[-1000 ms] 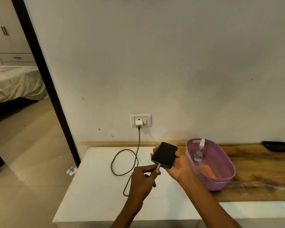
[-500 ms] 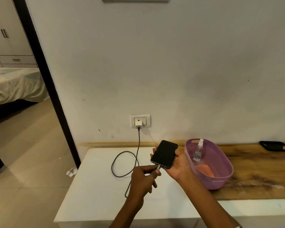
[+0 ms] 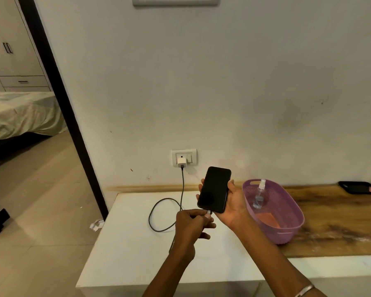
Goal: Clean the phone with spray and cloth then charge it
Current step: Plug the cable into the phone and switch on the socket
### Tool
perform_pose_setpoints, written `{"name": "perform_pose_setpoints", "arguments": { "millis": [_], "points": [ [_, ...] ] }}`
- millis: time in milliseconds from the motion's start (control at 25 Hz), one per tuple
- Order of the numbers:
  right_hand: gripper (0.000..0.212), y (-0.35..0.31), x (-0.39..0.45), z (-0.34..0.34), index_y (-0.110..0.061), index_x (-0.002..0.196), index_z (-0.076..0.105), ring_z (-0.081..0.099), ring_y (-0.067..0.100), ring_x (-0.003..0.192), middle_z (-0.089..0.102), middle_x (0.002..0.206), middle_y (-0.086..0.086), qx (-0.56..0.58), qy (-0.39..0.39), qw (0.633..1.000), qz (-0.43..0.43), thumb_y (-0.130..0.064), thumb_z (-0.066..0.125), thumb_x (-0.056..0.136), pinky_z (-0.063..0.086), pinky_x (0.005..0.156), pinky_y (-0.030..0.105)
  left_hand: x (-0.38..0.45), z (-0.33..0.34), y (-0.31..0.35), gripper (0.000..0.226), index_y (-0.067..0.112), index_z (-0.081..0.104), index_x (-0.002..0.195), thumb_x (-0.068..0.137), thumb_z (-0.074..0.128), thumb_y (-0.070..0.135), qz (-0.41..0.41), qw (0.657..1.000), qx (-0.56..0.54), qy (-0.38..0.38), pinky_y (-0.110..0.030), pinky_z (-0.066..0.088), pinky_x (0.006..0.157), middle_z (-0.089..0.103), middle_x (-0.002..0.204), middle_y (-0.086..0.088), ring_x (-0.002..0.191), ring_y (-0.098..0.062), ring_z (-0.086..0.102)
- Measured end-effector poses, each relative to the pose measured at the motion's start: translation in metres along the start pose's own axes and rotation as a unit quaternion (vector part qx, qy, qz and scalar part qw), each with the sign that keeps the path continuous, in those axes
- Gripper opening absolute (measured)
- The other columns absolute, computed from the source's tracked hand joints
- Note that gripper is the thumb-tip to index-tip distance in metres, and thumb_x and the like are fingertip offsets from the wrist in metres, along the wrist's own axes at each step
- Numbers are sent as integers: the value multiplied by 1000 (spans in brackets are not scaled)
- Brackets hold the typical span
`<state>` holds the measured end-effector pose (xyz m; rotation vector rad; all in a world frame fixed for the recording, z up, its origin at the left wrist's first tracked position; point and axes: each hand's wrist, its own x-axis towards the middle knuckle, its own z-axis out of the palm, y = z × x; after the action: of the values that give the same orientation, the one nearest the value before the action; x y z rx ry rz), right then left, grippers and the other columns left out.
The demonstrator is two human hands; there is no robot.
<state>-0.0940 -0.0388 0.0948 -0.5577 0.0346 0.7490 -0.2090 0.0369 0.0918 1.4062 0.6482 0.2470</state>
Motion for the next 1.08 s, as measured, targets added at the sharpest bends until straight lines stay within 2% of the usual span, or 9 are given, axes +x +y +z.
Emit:
{"name": "perform_pose_setpoints", "arguments": {
  "millis": [200,320,600,680,840,960,1040,1080],
  "points": [
    [62,2,-1,1,-12,136,49,63,35,99,63,120,20,-7,-2,1000,-8,-56,34,95,46,96,52,1,3,2,47,16,49,122,85,71,-2,-23,999,-44,11,-30,60,61,74,76,-11,69,-21,74],
    [67,9,-2,-2,-10,137,47,63,33,97,63,116,19,-16,0,1000,-22,-59,36,94,47,95,50,3,7,-4,49,17,48,122,84,71,-3,-29,998,-42,36,-29,60,66,74,78,-13,68,-22,74],
    [73,15,4,-6,-7,139,44,62,33,98,58,120,21,-41,1,999,-32,-62,37,91,45,98,51,15,7,-13,50,19,49,120,81,72,-2,-23,997,-45,56,-19,54,53,74,73,-11,58,-16,73],
    [75,19,6,-11,-6,140,43,61,33,100,56,121,22,-47,-1,999,-24,-62,36,91,44,98,50,19,6,-18,52,20,47,121,81,73,-1,-25,998,-35,44,-21,55,55,74,75,-10,61,-18,74],
    [77,24,17,-22,-5,135,49,62,39,106,58,129,25,-122,40,992,-13,-65,29,92,51,89,50,29,4,-32,56,24,41,127,85,76,12,-4,1000,-26,0,-26,60,64,74,89,-10,67,-19,74],
    [68,18,32,-37,-8,135,48,65,41,101,59,128,24,-165,52,985,-26,-60,35,93,56,80,49,35,-5,-51,64,28,33,133,84,75,36,-6,994,52,-100,-24,57,56,74,93,-7,57,-15,69],
    [57,12,45,-55,-12,132,51,68,39,99,64,120,20,-227,74,970,-36,-53,45,93,58,78,47,37,-19,-72,57,29,47,125,80,77,45,-1,972,147,-182,-21,54,53,76,82,-2,52,-12,65],
    [52,9,52,-65,-13,129,53,69,39,96,67,115,18,-258,96,961,-37,-49,52,91,59,76,46,38,-29,-83,48,29,57,119,78,80,43,10,958,191,-213,-20,53,55,76,76,1,52,-10,64]
  ]
}}
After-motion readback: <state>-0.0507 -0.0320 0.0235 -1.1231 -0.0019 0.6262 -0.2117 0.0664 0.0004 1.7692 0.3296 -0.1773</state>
